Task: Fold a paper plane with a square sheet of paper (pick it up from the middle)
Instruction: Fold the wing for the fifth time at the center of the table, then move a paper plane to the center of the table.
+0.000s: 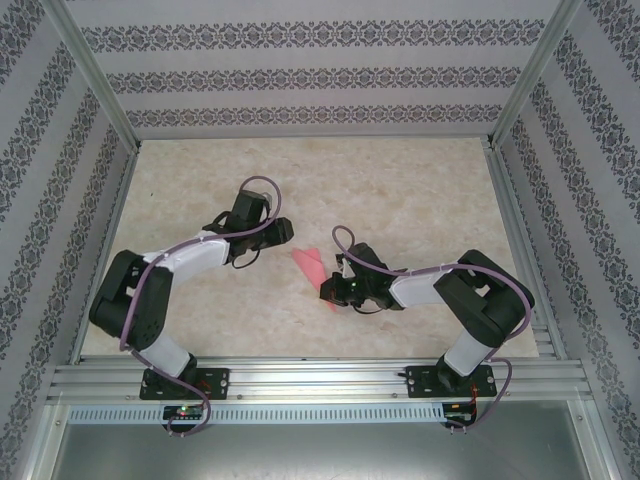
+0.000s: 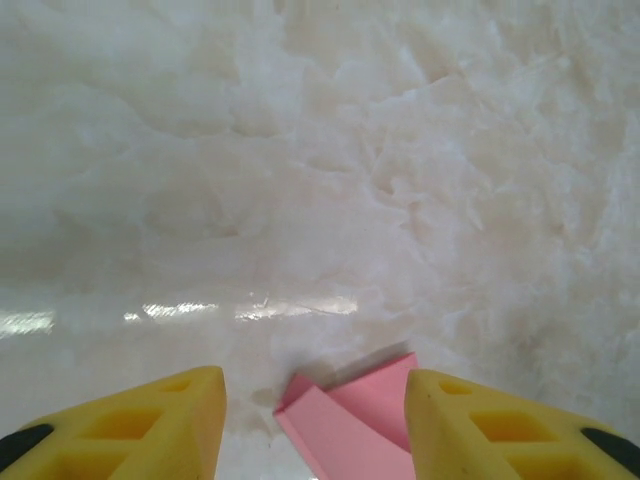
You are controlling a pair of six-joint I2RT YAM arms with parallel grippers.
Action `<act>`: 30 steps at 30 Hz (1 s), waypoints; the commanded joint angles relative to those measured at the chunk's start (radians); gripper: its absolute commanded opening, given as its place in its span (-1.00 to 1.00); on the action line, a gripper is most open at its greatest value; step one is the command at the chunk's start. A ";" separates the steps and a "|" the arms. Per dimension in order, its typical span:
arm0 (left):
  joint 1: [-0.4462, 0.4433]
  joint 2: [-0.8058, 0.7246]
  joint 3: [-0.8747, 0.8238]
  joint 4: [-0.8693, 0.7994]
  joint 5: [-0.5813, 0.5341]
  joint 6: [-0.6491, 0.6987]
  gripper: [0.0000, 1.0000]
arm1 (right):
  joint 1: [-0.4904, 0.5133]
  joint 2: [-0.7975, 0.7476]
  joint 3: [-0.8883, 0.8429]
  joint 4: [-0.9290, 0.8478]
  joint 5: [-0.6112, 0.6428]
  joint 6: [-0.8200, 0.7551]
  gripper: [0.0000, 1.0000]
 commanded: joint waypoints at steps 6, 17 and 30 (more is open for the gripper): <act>-0.135 -0.114 0.073 -0.399 -0.201 -0.154 0.19 | 0.114 -0.199 0.010 -0.040 0.211 0.078 -0.56; -0.396 0.186 0.406 -0.690 -0.405 -0.289 0.44 | -0.233 -0.870 -0.271 -0.451 0.448 -0.008 0.00; -0.425 0.287 0.445 -0.732 -0.421 -0.330 0.25 | -0.326 -0.824 -0.299 -0.385 0.255 -0.041 0.15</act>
